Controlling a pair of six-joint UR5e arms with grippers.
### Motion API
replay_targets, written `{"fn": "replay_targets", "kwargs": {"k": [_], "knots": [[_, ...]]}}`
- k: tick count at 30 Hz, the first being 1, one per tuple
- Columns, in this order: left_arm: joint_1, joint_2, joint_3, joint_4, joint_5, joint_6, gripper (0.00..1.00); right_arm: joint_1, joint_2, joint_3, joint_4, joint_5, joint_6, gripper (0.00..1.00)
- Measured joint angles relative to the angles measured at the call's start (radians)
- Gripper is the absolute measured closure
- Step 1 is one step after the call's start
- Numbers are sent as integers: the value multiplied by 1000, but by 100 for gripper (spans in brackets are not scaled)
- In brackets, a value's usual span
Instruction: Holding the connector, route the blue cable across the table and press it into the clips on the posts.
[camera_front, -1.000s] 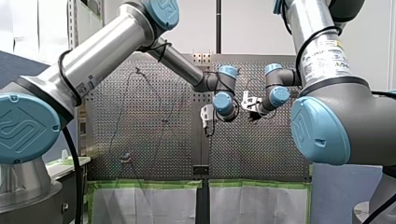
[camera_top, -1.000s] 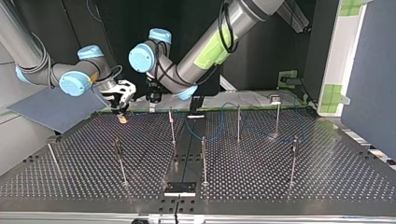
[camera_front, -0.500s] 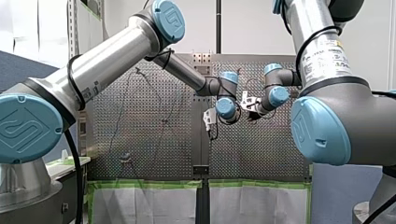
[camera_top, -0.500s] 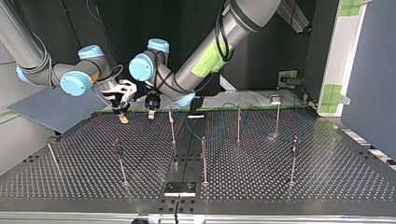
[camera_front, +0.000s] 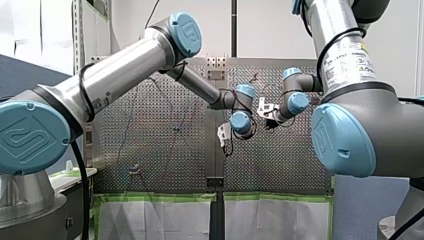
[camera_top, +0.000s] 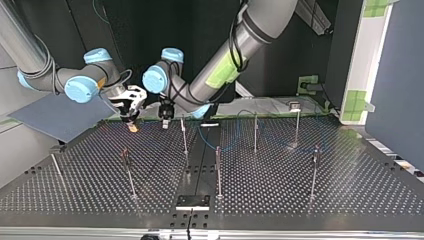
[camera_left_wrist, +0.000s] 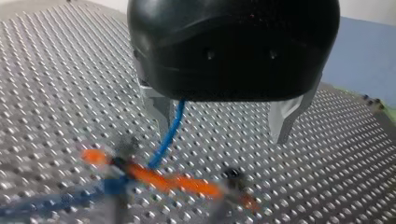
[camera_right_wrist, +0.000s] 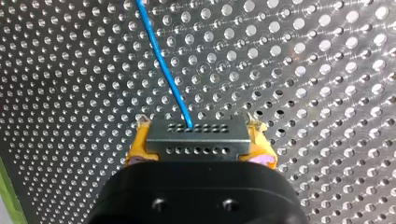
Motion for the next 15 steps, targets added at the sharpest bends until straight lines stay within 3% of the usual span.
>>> {"fn": "replay_targets", "kwargs": {"k": [10,11,12,14,15], "knots": [[-7,-42,55,-29,-26,-1,0,0,-3,0,-1,-2,0,100],[-8,-42,56,-29,-30,-1,10,0,-3,0,-1,-2,0,100],[-9,-42,56,-29,-33,-1,10,0,-3,0,-1,-2,0,100],[-12,-42,57,-29,-39,-1,35,0,-4,0,-2,-4,0,100],[-13,-43,56,-29,-42,-1,35,-1,-4,0,-2,-7,0,100]]}}
